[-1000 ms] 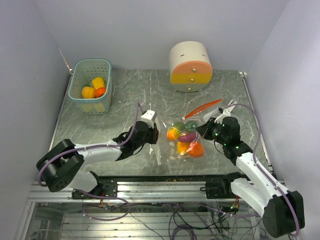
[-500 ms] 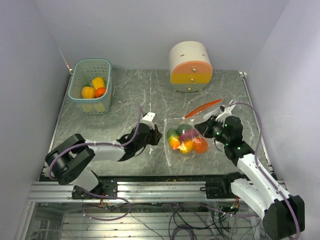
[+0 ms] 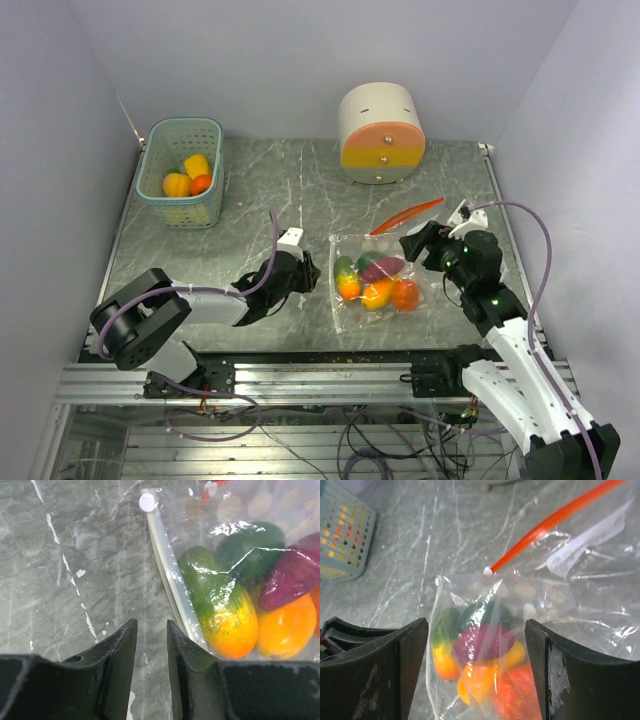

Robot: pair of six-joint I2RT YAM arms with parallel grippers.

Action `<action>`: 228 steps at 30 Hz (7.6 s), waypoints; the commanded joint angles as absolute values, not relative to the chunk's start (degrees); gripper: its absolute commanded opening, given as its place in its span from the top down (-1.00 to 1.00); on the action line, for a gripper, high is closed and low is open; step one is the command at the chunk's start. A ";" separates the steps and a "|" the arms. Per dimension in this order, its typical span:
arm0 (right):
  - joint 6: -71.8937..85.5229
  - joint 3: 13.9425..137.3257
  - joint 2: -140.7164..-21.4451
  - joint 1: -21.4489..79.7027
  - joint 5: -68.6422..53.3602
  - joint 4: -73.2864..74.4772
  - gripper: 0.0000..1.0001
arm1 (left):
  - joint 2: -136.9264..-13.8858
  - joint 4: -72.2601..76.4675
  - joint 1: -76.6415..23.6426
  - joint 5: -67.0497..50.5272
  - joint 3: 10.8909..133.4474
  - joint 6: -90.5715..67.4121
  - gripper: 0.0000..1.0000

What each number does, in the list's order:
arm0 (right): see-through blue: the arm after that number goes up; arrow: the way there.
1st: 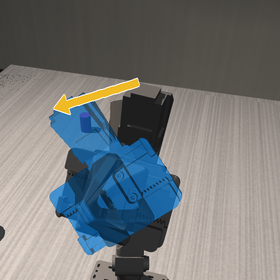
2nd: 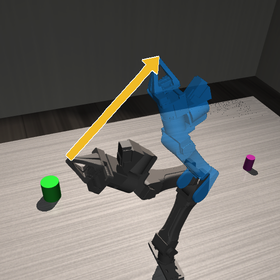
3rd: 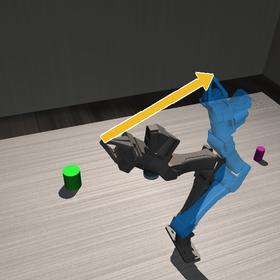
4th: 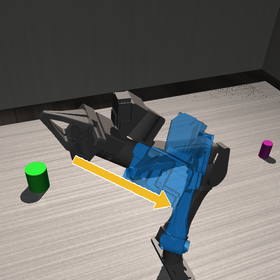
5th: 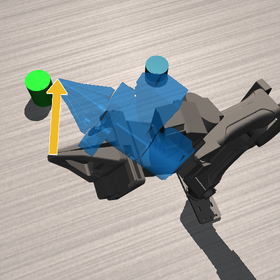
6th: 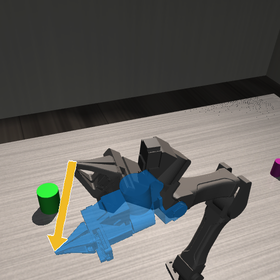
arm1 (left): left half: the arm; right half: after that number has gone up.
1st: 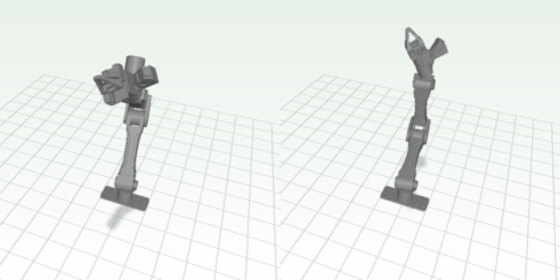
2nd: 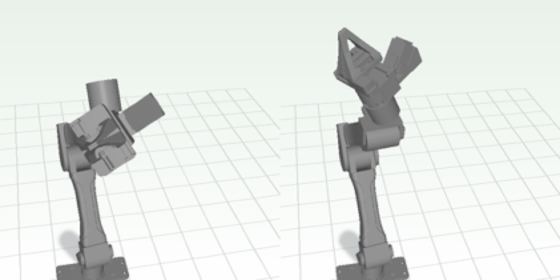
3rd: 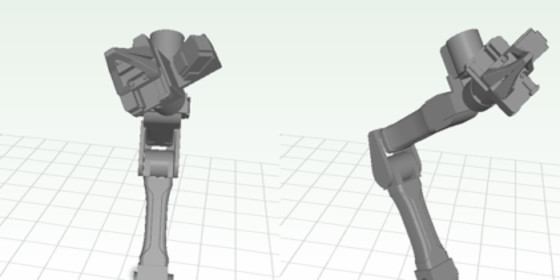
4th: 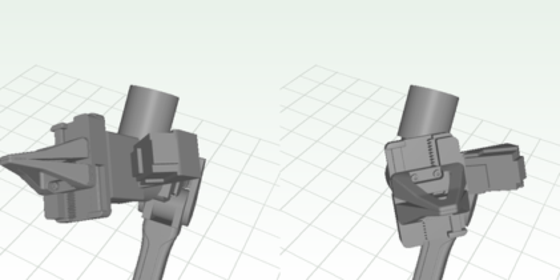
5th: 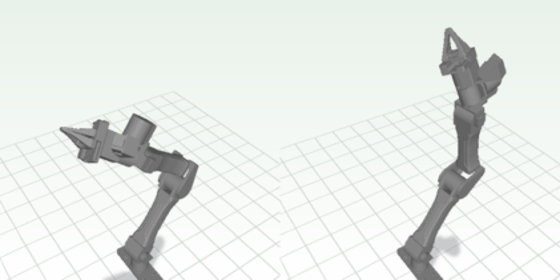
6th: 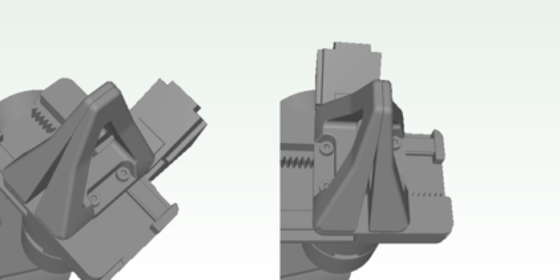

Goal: Open the zip-top bag and remove the fake food
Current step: Open the zipper of the food storage bag at the center of the board, then pick up the fake fruit from the zipper food storage bag.

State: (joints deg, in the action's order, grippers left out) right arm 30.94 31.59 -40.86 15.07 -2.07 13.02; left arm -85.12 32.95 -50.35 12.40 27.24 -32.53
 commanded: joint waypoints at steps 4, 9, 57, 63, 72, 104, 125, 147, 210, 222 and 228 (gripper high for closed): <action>26.18 35.33 -41.10 18.22 -0.03 16.53 -0.60 | -86.51 34.24 -49.19 18.26 25.85 -36.81 0.17; 25.45 37.01 -47.40 32.14 8.45 15.30 -0.59 | -85.33 36.89 -46.76 16.99 22.69 -39.02 0.15; 32.29 61.34 -96.98 56.88 38.36 18.88 0.77 | -81.53 49.20 -46.05 10.67 12.10 -40.13 0.16; 31.13 56.27 -90.82 56.58 34.70 13.65 1.00 | -85.22 65.23 -46.22 3.90 10.86 -42.41 0.06; 30.54 52.62 -88.90 55.90 32.54 11.87 1.00 | -99.55 83.76 -46.60 -3.10 13.53 -48.57 -0.14; 32.85 40.79 -84.85 53.86 28.95 7.76 1.00 | -114.47 98.87 -58.13 1.75 17.02 -57.45 -0.41; 32.88 31.34 -75.54 53.79 13.66 -5.57 1.00 | -118.81 98.87 -58.84 6.47 19.20 -60.21 -0.83; 32.03 37.02 -68.86 52.30 20.08 4.93 -0.09 | -113.29 98.96 -58.75 8.14 15.82 -56.32 -0.51; 44.53 39.49 -71.90 68.41 39.05 13.56 1.00 | -110.89 98.92 -63.62 14.53 13.86 -55.55 0.00; 44.73 39.21 -70.24 68.07 39.93 15.14 1.00 | -102.71 93.12 -63.63 12.53 10.81 -54.70 0.50; 44.25 38.91 -69.54 67.94 39.40 14.63 1.00 | -103.68 94.06 -63.63 10.11 12.42 -55.25 0.51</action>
